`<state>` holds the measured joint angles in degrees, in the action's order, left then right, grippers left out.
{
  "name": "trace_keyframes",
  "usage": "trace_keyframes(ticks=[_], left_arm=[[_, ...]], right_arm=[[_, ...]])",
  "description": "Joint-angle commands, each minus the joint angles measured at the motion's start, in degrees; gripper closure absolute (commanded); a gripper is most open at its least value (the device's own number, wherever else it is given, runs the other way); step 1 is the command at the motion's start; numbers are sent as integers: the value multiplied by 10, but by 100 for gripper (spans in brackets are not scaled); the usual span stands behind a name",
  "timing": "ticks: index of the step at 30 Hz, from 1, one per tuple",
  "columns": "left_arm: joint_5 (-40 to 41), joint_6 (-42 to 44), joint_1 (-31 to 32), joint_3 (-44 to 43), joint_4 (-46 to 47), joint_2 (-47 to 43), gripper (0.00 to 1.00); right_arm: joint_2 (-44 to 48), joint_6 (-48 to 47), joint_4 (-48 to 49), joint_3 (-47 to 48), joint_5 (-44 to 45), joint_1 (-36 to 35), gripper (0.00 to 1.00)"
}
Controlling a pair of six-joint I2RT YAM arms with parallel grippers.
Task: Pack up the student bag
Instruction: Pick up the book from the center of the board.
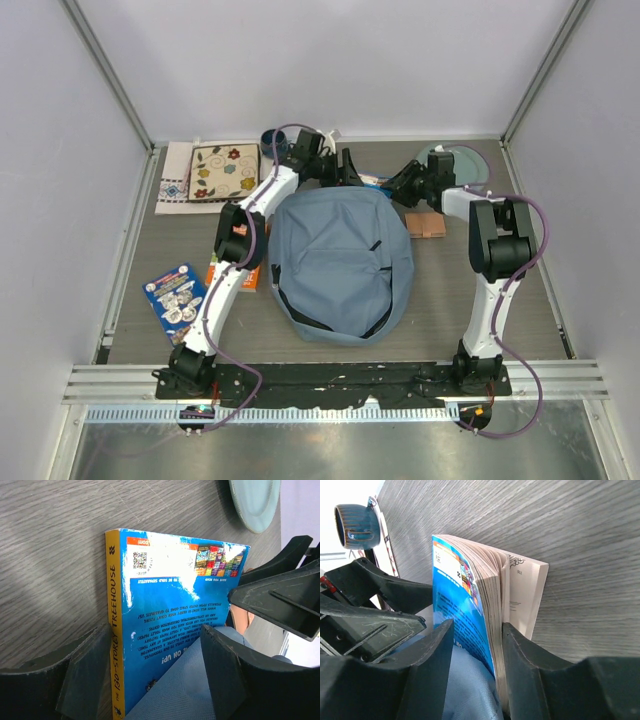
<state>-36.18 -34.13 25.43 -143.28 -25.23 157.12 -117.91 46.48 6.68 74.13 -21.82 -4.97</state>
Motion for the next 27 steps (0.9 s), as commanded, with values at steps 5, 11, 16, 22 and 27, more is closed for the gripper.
trace_keyframes(ticks=[5, 11, 16, 22, 27], left_arm=[[-101, -52, 27, 7, 44, -23, 29], [-99, -48, 27, 17, 45, -29, 32], [-31, -18, 24, 35, 25, -71, 18], [152, 40, 11, 176, 69, -267, 0], [173, 54, -9, 220, 62, -365, 0]], right_arm=[[-29, 5, 17, 39, -38, -14, 48], [-30, -10, 18, 35, -28, -15, 99], [4, -20, 24, 37, 16, -14, 99], [54, 26, 83, 52, 14, 12, 99], [97, 68, 142, 46, -8, 29, 99]])
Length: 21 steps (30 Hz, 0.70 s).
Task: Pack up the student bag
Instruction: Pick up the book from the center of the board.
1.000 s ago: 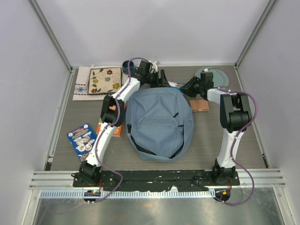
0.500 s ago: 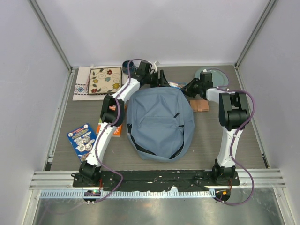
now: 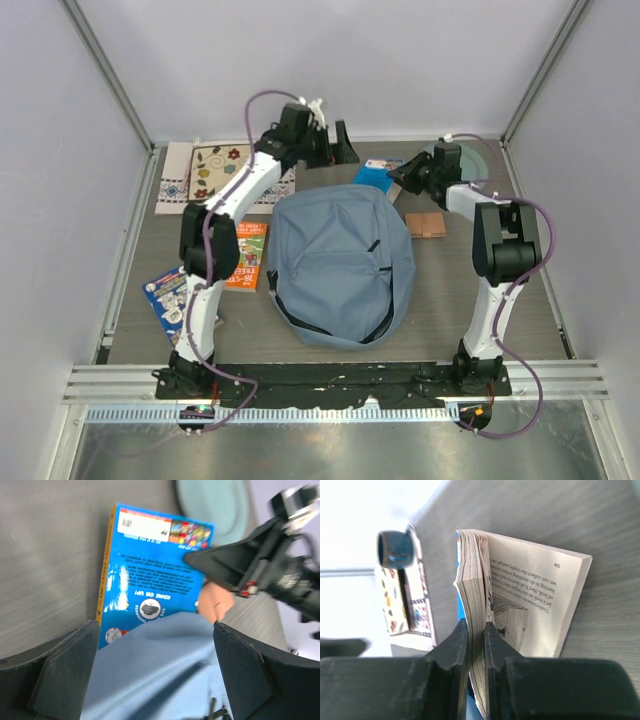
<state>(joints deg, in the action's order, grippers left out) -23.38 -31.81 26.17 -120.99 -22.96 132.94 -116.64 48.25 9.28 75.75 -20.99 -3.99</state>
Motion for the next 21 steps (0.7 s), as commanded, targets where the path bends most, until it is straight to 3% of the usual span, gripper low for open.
trace_keyframes(ticks=[1, 11, 21], left_arm=[[51, 39, -16, 18, 33, -138, 0], [69, 40, -17, 224, 52, -323, 0], [67, 38, -17, 368, 49, -501, 0]], right_arm=[[91, 53, 119, 29, -17, 20, 99], [166, 76, 145, 32, -22, 20, 99], [257, 11, 38, 116, 22, 21, 99]])
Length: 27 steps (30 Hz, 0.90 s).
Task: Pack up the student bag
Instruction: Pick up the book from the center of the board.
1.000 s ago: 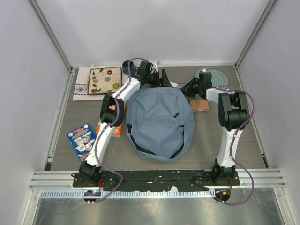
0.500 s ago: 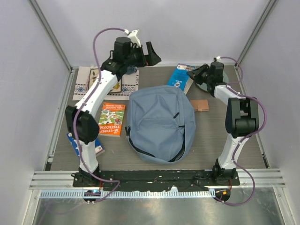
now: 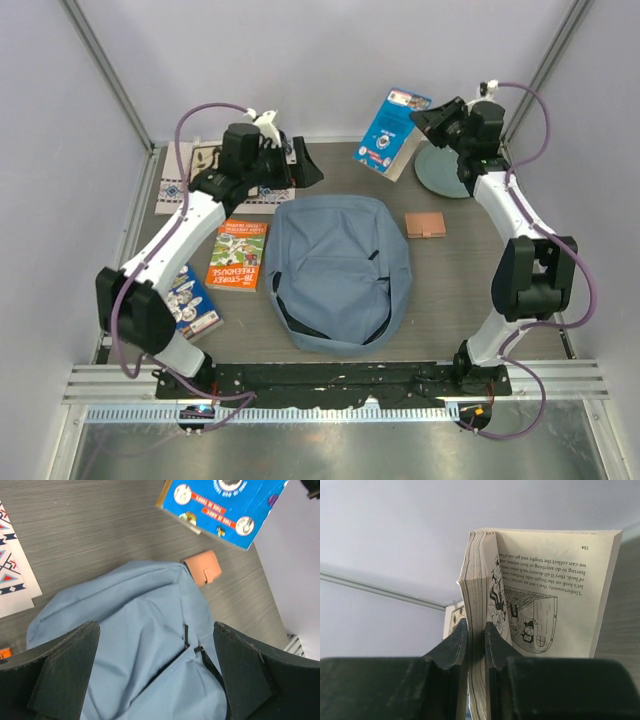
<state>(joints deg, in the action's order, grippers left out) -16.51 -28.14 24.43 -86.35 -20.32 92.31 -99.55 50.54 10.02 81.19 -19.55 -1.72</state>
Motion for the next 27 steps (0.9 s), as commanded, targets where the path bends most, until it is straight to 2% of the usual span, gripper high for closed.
trace_keyframes(ticks=[1, 7, 12, 14, 21, 27], left_arm=[[0, -2, 1, 38, 21, -116, 0], [-19, -45, 1, 105, 43, -196, 0], [-73, -77, 2, 180, 87, -274, 0], [-101, -98, 4, 209, 110, -294, 0], [-132, -188, 67, 343, 262, -315, 0], [-134, -208, 99, 369, 337, -303, 0]], right_arm=[[93, -11, 26, 64, 7, -1, 99], [168, 7, 9, 35, -51, -1, 99], [269, 22, 14, -94, -153, -1, 99], [327, 47, 49, -166, -200, -1, 99], [453, 83, 58, -302, -261, -5, 99], [504, 112, 69, -359, -303, -6, 99]])
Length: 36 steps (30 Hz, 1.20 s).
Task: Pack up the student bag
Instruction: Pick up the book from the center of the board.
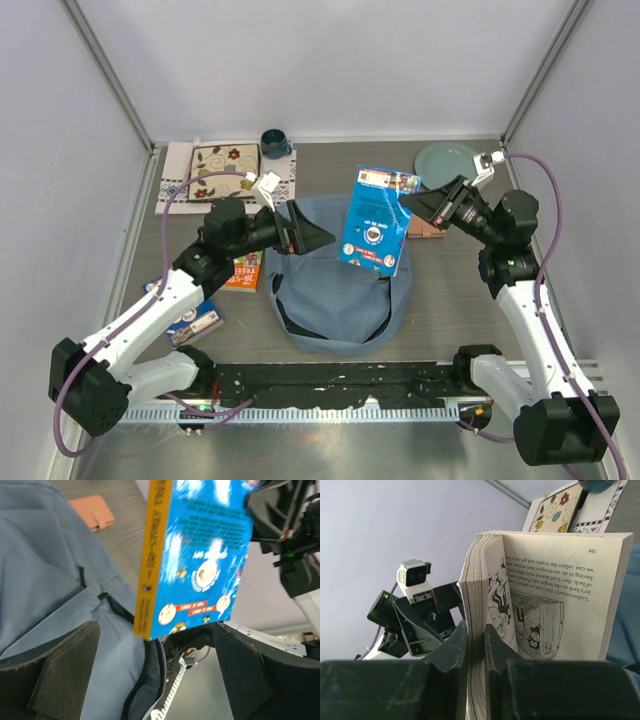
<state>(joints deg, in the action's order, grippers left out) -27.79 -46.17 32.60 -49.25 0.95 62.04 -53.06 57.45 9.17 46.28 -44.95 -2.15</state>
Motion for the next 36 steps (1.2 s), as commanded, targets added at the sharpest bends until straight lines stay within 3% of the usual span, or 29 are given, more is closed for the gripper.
trace_keyframes(ticks=[1, 13, 25, 27, 30, 31, 33, 34, 35, 36], left_arm=[[-25, -27, 20, -5, 128, 11, 0], [-75, -48, 38, -31, 232, 92, 0], [-180, -124, 73, -55, 386, 140, 3], [-193, -124, 83, -61, 387, 143, 9], [-197, -125, 89, -61, 387, 145, 28], [-197, -126, 90, -59, 387, 145, 41], [-191, -125, 90, -52, 380, 138, 53], [-186, -112, 91, -51, 370, 135, 68], [-180, -103, 90, -47, 343, 126, 77], [-159, -94, 90, -46, 326, 121, 93]], right_arm=[[44, 46, 78, -14, -58, 0, 99], [88, 134, 159, -57, -128, -2, 99], [84, 117, 162, -39, -180, -6, 99], [80, 108, 160, -39, -178, -5, 99], [69, 91, 140, -40, -168, -5, 99], [62, 87, 136, -40, -165, -5, 99], [57, 78, 123, -37, -152, -6, 99], [55, 58, 97, -31, -147, -5, 99], [52, 42, 71, -25, -130, -6, 98], [49, 11, 34, -17, -118, -5, 93]])
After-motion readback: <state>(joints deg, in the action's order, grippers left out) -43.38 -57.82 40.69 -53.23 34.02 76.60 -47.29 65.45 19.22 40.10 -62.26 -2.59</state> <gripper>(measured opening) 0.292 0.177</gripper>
